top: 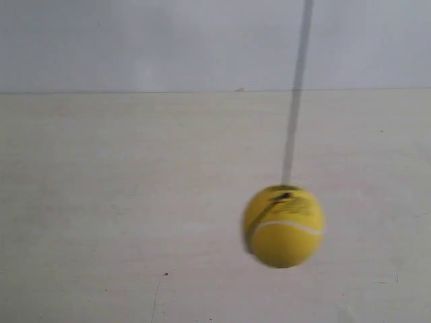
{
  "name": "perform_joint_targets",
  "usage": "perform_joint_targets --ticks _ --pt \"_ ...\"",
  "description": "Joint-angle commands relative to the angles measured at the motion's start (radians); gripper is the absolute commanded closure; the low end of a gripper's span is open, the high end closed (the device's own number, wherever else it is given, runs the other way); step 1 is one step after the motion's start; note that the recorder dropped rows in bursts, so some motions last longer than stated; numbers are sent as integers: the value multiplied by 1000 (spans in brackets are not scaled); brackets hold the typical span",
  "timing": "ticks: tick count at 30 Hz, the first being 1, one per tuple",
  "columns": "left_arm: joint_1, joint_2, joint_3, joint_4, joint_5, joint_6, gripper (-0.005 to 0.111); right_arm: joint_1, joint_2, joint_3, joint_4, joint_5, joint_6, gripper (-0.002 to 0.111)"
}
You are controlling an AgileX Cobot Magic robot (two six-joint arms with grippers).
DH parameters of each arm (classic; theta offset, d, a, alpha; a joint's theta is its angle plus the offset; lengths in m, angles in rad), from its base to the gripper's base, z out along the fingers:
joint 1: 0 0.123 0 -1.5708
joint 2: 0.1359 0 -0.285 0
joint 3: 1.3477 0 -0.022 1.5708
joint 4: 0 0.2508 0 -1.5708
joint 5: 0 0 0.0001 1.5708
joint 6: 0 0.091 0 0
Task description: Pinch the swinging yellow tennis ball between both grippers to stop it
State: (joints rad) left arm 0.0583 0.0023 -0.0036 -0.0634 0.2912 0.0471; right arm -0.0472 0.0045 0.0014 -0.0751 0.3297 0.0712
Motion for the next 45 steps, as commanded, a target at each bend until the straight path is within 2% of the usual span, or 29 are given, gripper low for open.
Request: perform_joint_targets --ticks 1,6,14,17,19,22,24,26,29,31,33,35,37,39,42,45 --pt "3 -2 4 3 1 6 102 -3 -5 -1 -16 -3 -2 108" --pt "3 -2 4 29 -137 14 102 -3 -5 -1 -15 -38 -2 108" --pt "3 -2 4 27 -354 -65 102 -3 -5 -1 -14 -344 3 108" --pt "3 -2 4 27 -491 -225 102 -3 -5 -1 -14 -485 45 108" --pt "3 -2 4 27 -553 -401 102 -3 -5 -1 -14 -617 97 108" --pt "3 -2 4 27 -581 -656 102 -3 -5 -1 -9 -748 285 108" --pt "3 -2 4 53 -607 -767 102 -3 -5 -1 -23 -765 458 108" --pt "3 -2 4 163 -666 -851 102 -3 -5 -1 -28 -763 543 108" --pt "3 29 -19 489 -764 -1046 102 -3 -5 -40 -119 -731 607 108" --pt "3 70 -58 688 -814 -1210 102 -3 14 -75 -254 -696 719 108" --pt "3 134 -106 832 -856 -1313 102 -3 71 -110 -467 -693 874 108" --pt "3 202 -143 922 -893 -1343 102 -3 134 -136 -676 -727 1061 108" --pt "3 281 -168 1034 -956 -1361 102 -3 200 -155 -862 -820 1216 108" --pt "3 362 -172 1117 -1046 -1378 102 -3 281 -165 -1038 -993 1322 108" --pt "3 487 -172 1217 -1191 -1374 102 -3 425 -174 -1163 -1273 1333 108" --pt "3 632 -172 1310 -1350 -1308 102 -3 561 -176 -1190 -1416 1269 108"
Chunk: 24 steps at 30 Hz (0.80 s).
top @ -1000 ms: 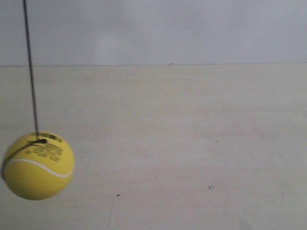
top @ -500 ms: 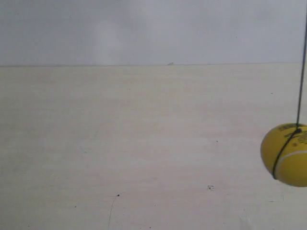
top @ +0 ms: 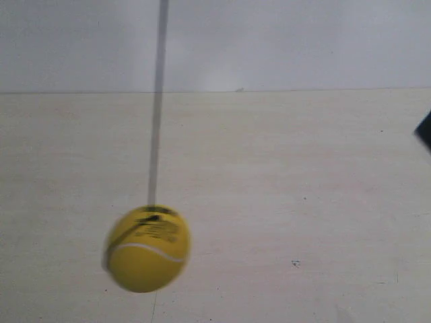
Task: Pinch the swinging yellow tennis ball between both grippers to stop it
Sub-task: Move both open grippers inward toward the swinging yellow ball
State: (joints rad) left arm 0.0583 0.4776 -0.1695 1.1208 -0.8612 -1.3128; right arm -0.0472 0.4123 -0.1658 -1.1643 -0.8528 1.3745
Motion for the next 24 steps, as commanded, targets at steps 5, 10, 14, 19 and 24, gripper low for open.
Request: perform_joint_targets --ticks 5,10,14,19,24 --pt "3 340 -6 156 -268 176 102 -3 339 -9 -126 -368 -192 108" --pt "-2 545 -6 113 -360 342 102 8 535 -9 -136 -368 -321 108" --pt "-2 642 -6 91 -360 424 102 186 616 -9 -61 -368 -435 108" --pt "-2 689 -6 102 -360 448 102 497 637 -108 100 -65 -466 108" --pt "-72 689 -6 189 -360 451 102 663 637 -207 163 153 -463 108"
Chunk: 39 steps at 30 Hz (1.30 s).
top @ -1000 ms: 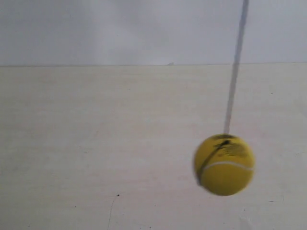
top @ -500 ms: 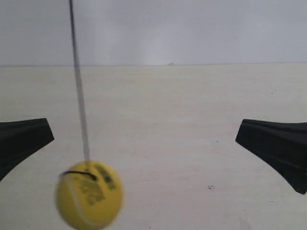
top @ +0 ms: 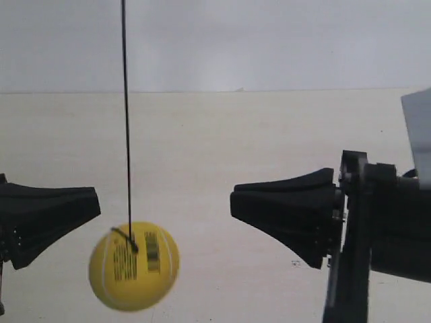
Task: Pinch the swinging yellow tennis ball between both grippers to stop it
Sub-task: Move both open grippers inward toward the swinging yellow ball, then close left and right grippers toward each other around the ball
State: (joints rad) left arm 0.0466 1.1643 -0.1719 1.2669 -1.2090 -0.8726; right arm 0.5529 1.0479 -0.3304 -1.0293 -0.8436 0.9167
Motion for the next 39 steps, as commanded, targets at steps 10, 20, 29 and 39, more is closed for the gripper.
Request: perform_joint_targets --ticks 10,20,29,39 --pt "-128 6 -1 -1 -12 82 102 86 1 -42 -61 174 50 108" --pt "-132 9 -1 -30 -12 45 102 86 1 -42 14 76 41 108" --pt "-377 9 -1 -74 -12 69 102 86 1 -42 14 70 42 108" --pt "-490 9 -1 -146 -12 112 102 86 1 -42 16 112 45 108"
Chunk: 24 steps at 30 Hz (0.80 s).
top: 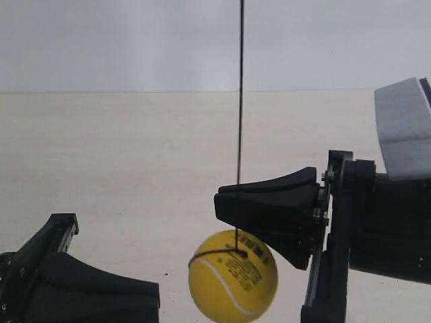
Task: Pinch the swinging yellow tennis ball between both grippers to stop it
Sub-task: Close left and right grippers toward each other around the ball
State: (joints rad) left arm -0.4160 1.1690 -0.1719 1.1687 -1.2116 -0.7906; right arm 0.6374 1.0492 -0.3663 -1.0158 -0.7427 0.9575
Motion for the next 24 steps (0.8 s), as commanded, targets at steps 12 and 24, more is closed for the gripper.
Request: perform_joint_targets --ticks 12,24 --pt "-28 4 -1 -167 17 104 102 1 0 -6 -10 9 12 108" --pt "-28 8 -1 -275 80 155 102 1 0 -6 -68 -45 54 108"
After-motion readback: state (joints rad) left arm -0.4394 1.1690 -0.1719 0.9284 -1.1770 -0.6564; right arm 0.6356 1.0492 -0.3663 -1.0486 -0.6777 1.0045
